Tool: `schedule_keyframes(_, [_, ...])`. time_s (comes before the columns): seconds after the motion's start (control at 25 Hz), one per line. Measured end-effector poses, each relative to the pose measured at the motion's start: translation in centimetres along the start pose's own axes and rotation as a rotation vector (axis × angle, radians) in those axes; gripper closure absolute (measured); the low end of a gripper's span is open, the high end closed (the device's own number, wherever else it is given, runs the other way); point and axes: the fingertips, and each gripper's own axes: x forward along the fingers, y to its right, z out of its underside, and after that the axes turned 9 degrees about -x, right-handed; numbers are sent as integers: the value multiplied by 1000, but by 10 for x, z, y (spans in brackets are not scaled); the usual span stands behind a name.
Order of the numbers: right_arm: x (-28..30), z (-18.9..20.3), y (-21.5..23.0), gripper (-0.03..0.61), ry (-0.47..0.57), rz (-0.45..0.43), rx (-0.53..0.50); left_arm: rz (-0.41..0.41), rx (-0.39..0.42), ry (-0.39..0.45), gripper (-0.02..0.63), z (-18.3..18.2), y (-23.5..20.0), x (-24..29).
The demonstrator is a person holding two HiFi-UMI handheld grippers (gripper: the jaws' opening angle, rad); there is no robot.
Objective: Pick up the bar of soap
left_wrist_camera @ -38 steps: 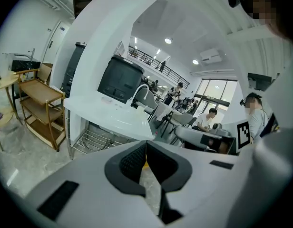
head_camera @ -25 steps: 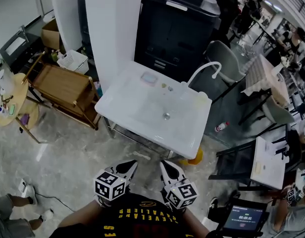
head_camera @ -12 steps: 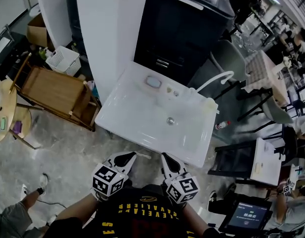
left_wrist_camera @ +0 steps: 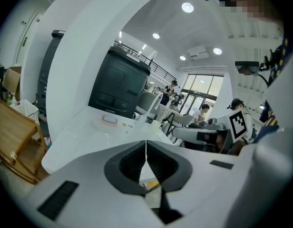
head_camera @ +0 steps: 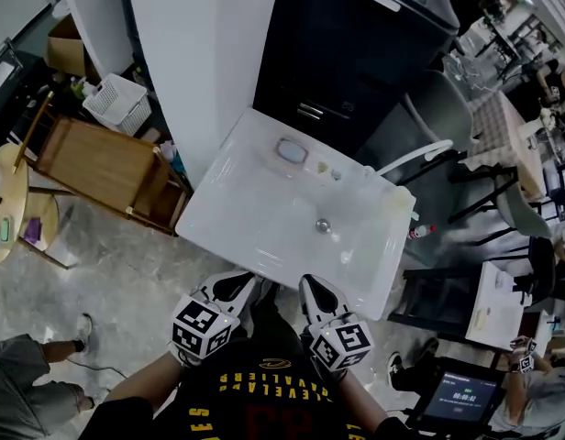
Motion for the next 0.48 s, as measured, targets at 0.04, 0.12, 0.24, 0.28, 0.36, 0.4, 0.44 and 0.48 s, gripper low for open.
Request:
schedule_keyframes(0.04, [5, -2, 5, 561, 4, -9, 4, -7, 4, 1, 600, -3, -1, 4])
schedule_keyframes(0.12, [16, -7, 14, 561, 10, -29, 11, -24, 10, 4, 600, -12, -4, 12])
schedule_keyframes(0.24, [31, -15, 32, 561, 12, -53, 17, -41, 7, 14, 600, -25, -9, 28])
schedule_keyframes(0.28, [36, -17, 39, 561, 12, -59, 13, -44, 8, 18, 600, -29, -9, 35])
schedule_keyframes(0.36, [46, -21, 56, 561, 9, -66, -1, -47, 20, 22, 600, -38, -10, 51])
schedule_keyframes(0.4, [52, -22, 65, 561, 5, -71, -10, -49, 29, 23, 600, -43, -10, 60])
schedule_keyframes(0.44, [58, -23, 73, 561, -1, -78, -22, -51, 38, 25, 599, -48, -10, 69])
schedule_keyframes(0.48, [65, -24, 81, 561, -9, -89, -37, -57, 51, 26, 598, -53, -11, 77])
